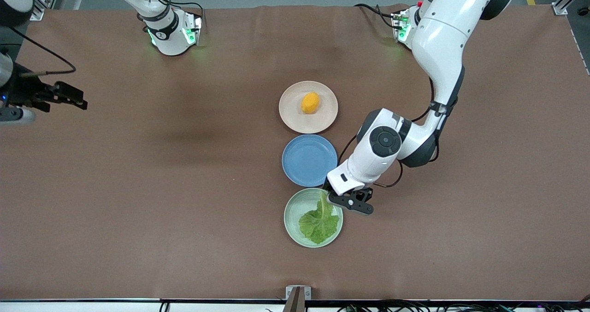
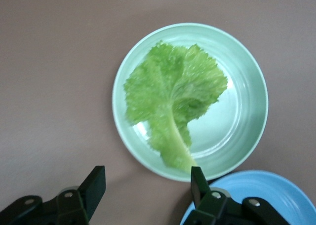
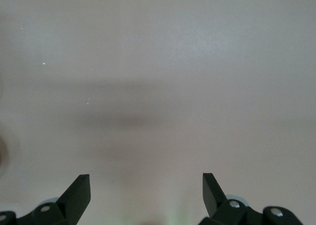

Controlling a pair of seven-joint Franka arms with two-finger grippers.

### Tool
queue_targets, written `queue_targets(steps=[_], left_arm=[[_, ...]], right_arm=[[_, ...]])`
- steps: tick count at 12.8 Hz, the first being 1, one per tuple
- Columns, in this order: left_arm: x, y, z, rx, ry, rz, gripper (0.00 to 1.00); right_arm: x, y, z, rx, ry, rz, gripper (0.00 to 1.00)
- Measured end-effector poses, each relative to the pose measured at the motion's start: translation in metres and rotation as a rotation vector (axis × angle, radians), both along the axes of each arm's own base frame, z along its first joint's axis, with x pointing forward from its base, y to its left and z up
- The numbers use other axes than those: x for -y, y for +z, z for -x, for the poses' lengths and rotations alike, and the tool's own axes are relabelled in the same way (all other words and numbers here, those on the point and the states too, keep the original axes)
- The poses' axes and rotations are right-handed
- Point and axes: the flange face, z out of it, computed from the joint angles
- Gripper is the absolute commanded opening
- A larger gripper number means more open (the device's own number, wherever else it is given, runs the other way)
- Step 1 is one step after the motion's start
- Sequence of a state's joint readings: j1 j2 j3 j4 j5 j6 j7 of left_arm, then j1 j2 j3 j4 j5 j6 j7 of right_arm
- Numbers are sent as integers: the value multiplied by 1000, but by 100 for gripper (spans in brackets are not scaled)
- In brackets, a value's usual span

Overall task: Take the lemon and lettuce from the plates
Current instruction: 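Lower the left gripper onto the lettuce stem while the right gripper reaches the lemon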

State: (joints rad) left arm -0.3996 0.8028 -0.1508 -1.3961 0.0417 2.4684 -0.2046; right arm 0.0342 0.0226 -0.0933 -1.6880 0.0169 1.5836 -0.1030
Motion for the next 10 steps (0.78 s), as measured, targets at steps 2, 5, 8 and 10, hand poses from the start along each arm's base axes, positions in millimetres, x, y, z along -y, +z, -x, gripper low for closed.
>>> queue_targets(steps=[2,5,8,10], left_arm=[[6,-17,-1,41,3,30,72],[9,-49,-1,78,8,60,71],[17,-68,4,86,-1,70,64],[20,-69,6,87,-5,71,62]], right_arm=[[-8,-15,-9,-27,-5,0,100],[-65,-16,-8,-53,-141,-28,100],[-167,-15,9,-86,-287,-28,100],[-245,-14,31,-75,-389,1,100]])
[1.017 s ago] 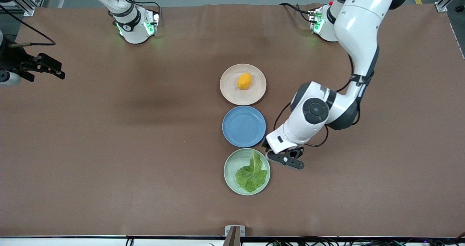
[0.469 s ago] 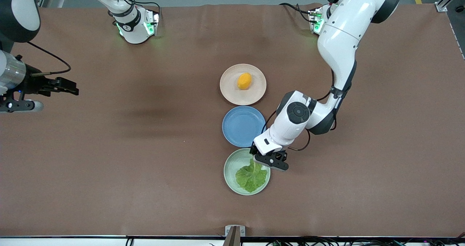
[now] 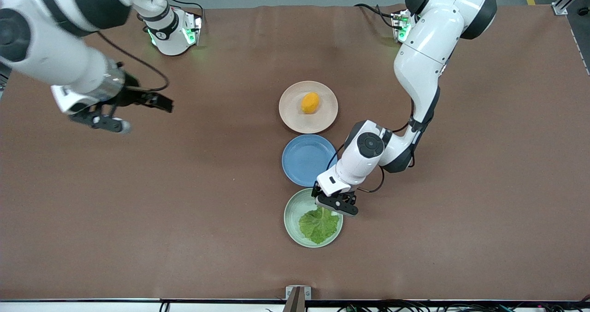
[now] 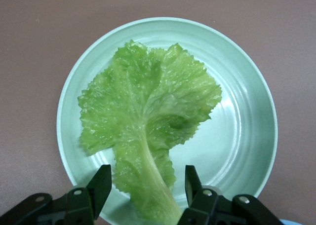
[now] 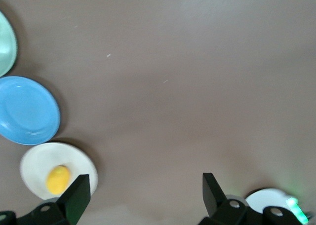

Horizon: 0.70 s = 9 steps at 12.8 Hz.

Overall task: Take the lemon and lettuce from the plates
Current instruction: 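Lower the left gripper onto the lettuce stem while the right gripper reaches the lemon, then lift the lettuce with the left gripper while the right gripper grasps the lemon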

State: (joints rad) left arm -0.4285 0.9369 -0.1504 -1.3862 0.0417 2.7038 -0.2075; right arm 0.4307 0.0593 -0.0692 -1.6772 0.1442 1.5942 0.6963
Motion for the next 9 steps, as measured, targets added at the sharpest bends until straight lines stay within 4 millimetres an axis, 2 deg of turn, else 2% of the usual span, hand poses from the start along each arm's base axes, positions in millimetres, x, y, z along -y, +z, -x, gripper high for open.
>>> queue_targets(steps=[2,4,6,7,9], left_arm=[[1,-3,1,-3,-2,-2,57],[2,-9,3,-3,-6,-13,47],[4,-10,5,8,-14,-32,28],[5,-10,5,13,-17,-39,18],[10,-8,7,19,-25,-40,3]], right_arm=[[-80,-8,34,22,-90,22,100],[-153,-26,79,39,-156,41,100],[-206,-54,118,45,-194,67,100],[-232,-74,133,51,-219,73,100],[-272,-110,153,68,-249,71,100]])
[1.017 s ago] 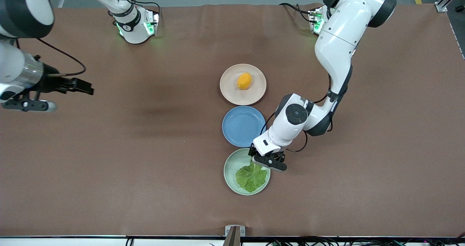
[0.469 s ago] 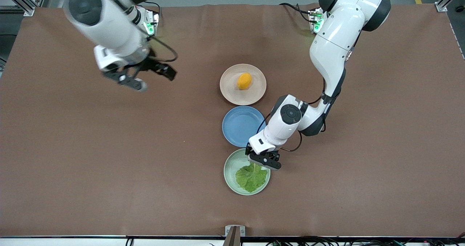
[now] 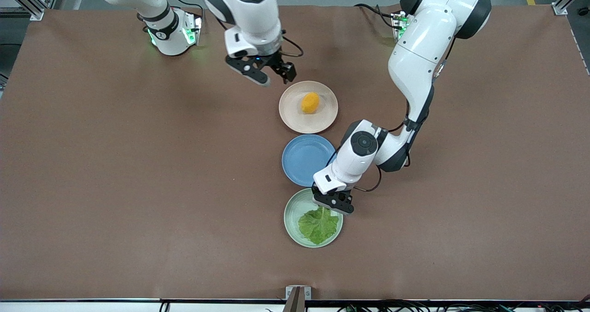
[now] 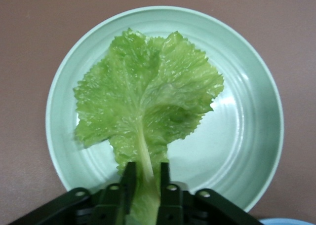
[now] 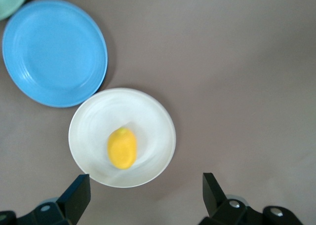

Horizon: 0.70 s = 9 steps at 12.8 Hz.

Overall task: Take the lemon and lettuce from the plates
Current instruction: 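Lift the lettuce with the left gripper while the right gripper grasps the lemon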

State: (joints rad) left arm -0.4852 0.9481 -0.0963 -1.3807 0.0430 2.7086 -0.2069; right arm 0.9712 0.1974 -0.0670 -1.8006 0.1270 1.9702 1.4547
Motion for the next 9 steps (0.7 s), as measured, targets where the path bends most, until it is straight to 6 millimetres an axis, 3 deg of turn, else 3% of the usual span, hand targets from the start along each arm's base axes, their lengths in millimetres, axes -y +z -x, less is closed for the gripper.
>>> queue_targets(steps=[3,5,7,9], left_arm=[[7,4,2,18,-24,-10,1],[11,16,-1,41,-31,-2,1],[12,45,-7,49,-28,-5,1],[-3,91,-16,23,-10,-47,3]], right_arm=[[-50,-65,30,40,5,10,100],[-69,-104,41,73,-1,20,100],[-76,-135,44,95,1,30,100],[-77,-157,39,112,7,40,100]])
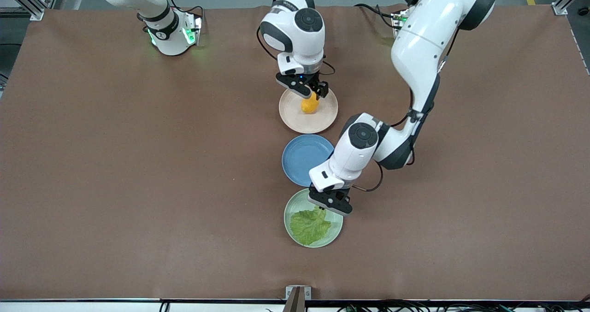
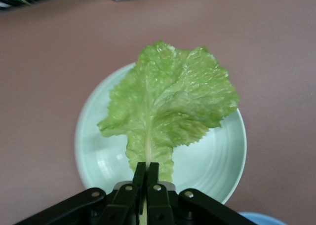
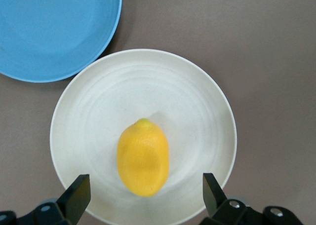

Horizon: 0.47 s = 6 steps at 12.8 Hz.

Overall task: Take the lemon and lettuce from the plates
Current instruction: 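Lift the lettuce with the left gripper while the right gripper grasps the lemon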

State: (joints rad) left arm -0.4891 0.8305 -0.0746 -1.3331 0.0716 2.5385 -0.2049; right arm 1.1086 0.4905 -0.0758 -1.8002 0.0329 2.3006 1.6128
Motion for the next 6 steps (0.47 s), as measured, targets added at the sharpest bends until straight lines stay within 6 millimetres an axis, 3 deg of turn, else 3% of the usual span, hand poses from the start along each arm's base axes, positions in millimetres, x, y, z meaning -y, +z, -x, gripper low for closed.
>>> queue_targets(steps=[2,4,6], left_arm=[[-36,59,-12,-33,47,-45,3],[-79,104,-18,-80,103,-84,3],[-137,115,-21,-123,172,-112,3]], right_arm=[[1,-19,-6,21,5,4,100],[2,-38,-11,40,12,5,100],[2,-56,-12,45,14,7,100]])
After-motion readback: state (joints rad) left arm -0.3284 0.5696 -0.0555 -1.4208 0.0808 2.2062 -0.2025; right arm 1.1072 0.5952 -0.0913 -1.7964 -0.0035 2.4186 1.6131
